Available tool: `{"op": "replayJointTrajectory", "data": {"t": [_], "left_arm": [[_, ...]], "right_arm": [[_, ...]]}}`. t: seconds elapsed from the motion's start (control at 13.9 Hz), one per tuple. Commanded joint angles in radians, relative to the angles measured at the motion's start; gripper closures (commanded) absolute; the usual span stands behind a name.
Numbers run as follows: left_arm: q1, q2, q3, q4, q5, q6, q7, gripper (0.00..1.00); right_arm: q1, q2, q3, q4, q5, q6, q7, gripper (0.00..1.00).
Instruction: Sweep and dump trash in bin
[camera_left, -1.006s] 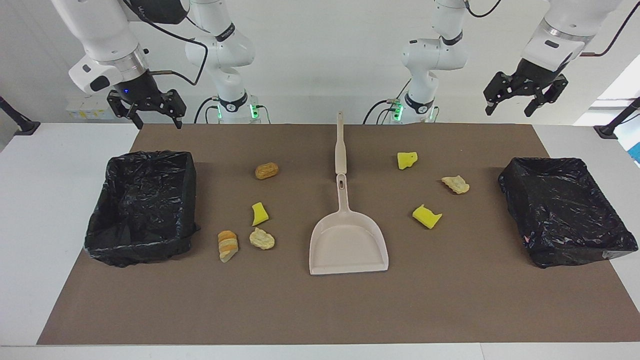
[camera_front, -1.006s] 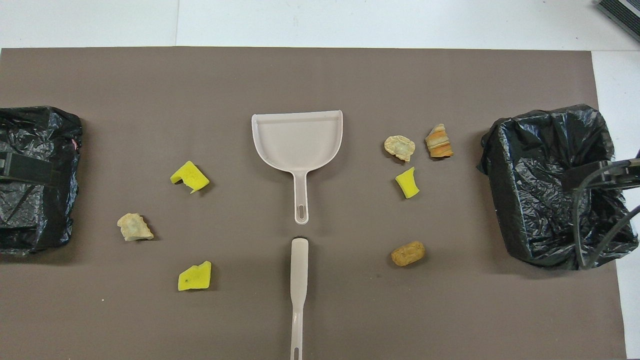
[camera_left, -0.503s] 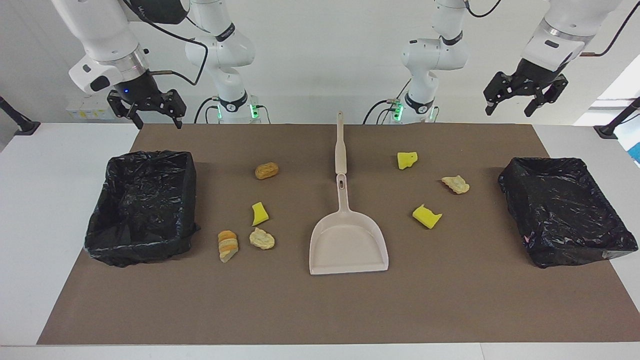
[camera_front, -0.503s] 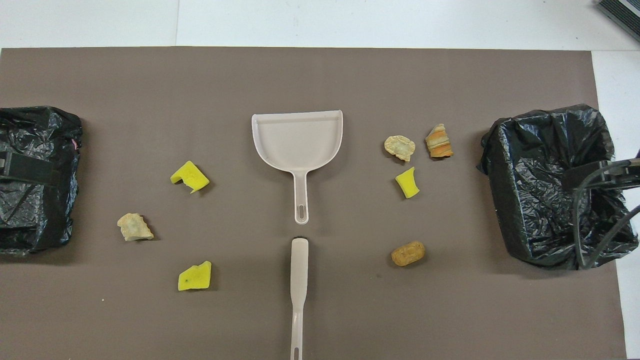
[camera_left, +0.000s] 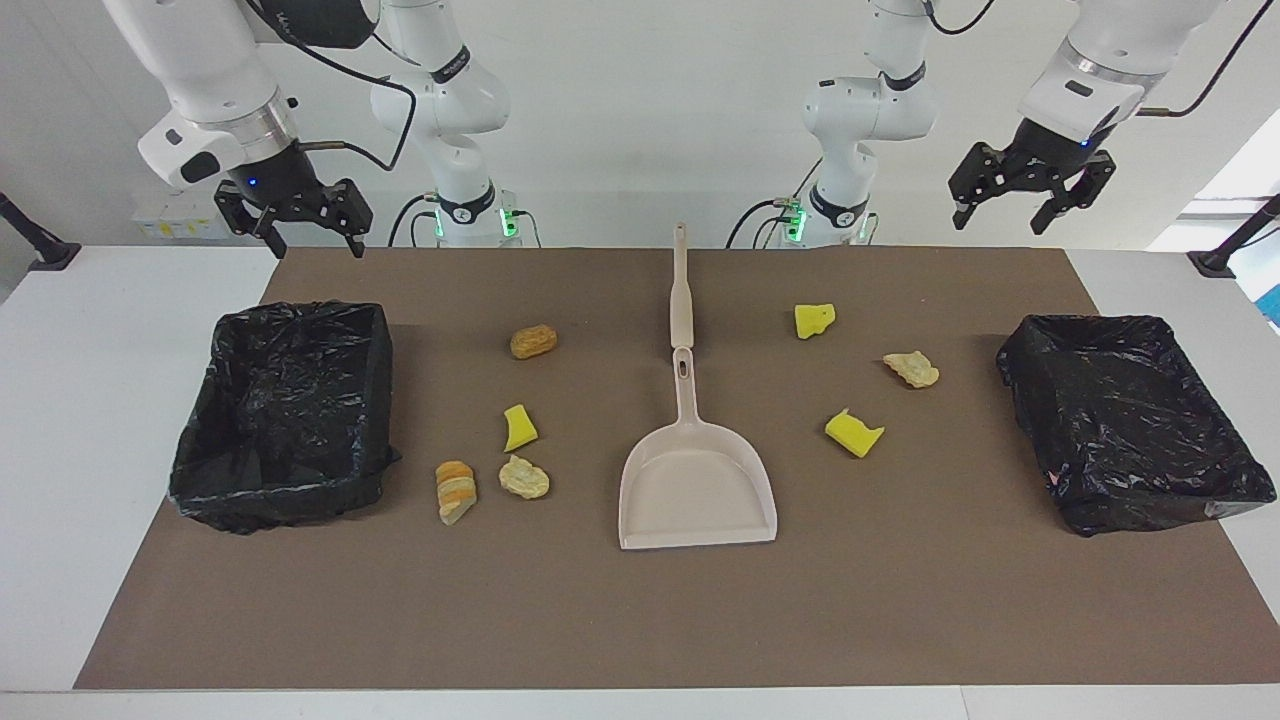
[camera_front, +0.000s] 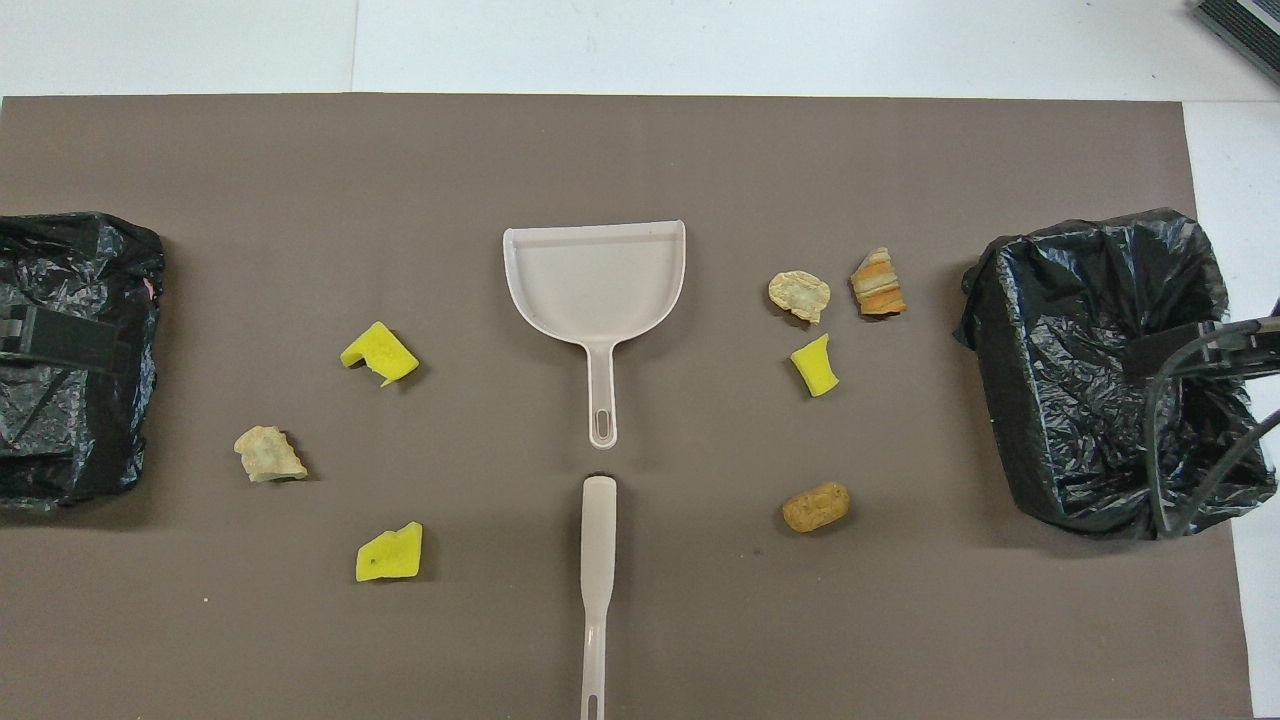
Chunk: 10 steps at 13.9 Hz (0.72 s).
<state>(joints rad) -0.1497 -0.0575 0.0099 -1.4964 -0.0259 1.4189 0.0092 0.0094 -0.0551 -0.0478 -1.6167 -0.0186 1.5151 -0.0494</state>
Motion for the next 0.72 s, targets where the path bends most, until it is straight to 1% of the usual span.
{"op": "replayJointTrajectory", "data": {"t": [0.0,0.07,0.29,0.5,0.65], "left_arm": [[-0.072,-0.054,0.007,-0.100,-0.003,0.029,-0.015,0.00],[-0.097,-0.074,0.005,-0.140,-0.003,0.049,-0.050,0.00],[-0.201,-0.165,0.005,-0.327,-0.003,0.150,-0.161,0.00],[-0.319,-0.194,0.005,-0.447,-0.005,0.195,-0.247,0.00],[-0.393,-0.211,0.004,-0.534,-0.005,0.282,-0.297,0.00]], "right_arm": [[-0.006,-0.020,0.000,-0.028,0.017,0.027,-0.015,0.00],[-0.006,-0.020,0.000,-0.026,0.017,0.027,-0.015,0.00],[-0.006,-0.020,0.000,-0.026,0.017,0.025,-0.015,0.00],[-0.005,-0.020,0.000,-0.026,0.017,0.025,-0.015,0.00],[-0.006,-0.020,0.000,-0.026,0.017,0.025,-0.015,0.00]]}}
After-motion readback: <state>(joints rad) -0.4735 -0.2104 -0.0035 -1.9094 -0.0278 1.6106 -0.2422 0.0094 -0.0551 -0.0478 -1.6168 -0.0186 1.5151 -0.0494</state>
